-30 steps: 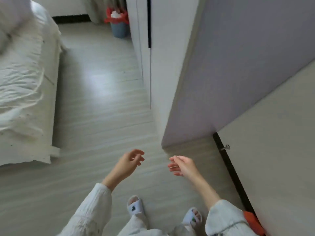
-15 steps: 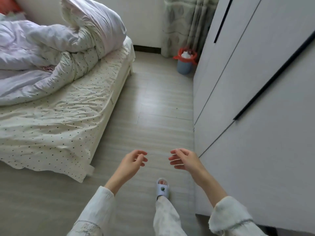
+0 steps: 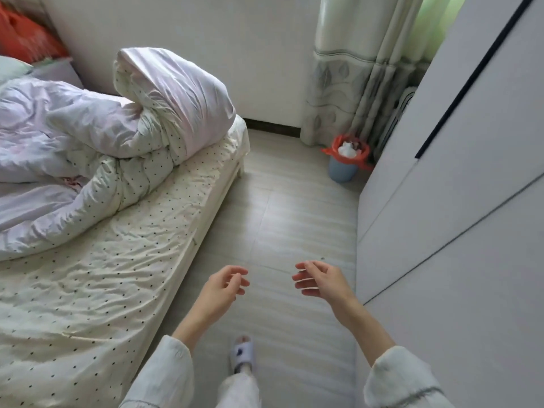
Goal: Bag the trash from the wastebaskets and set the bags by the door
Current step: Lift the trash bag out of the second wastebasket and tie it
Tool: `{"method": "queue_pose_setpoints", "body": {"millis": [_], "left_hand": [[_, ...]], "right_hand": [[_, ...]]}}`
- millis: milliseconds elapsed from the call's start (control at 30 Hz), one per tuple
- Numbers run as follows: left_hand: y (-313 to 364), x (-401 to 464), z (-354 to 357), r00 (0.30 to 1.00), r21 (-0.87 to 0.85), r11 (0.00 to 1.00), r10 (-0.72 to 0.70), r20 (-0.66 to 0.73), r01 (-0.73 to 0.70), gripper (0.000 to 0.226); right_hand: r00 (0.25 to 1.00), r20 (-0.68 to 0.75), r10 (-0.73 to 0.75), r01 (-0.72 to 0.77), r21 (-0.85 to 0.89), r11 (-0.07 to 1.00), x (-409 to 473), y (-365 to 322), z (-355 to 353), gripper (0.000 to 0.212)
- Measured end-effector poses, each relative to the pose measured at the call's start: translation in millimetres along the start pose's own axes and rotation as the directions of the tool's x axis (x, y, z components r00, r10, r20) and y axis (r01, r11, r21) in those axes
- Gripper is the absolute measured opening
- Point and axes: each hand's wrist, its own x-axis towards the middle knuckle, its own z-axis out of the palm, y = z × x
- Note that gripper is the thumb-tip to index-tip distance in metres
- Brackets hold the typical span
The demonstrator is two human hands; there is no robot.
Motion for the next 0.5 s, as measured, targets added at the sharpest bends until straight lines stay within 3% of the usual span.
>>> {"method": "queue_pose_setpoints", "body": {"millis": [400, 500], "left_hand": [[148, 365, -65, 0.996, 0.047, 0.995, 0.087, 0.030, -0.088, 0.025], [181, 439, -62, 0.991, 0.068, 0.993, 0.087, 0.097, -0.094, 0.026]], "right_hand": [[0.995, -0.098, -0.025, 0.028, 0.039, 0.999, 310, -192, -30, 0.023], [0.991, -0.131, -0.012, 0.020, 0.055, 0.998, 376, -230, -50, 0.024]]}}
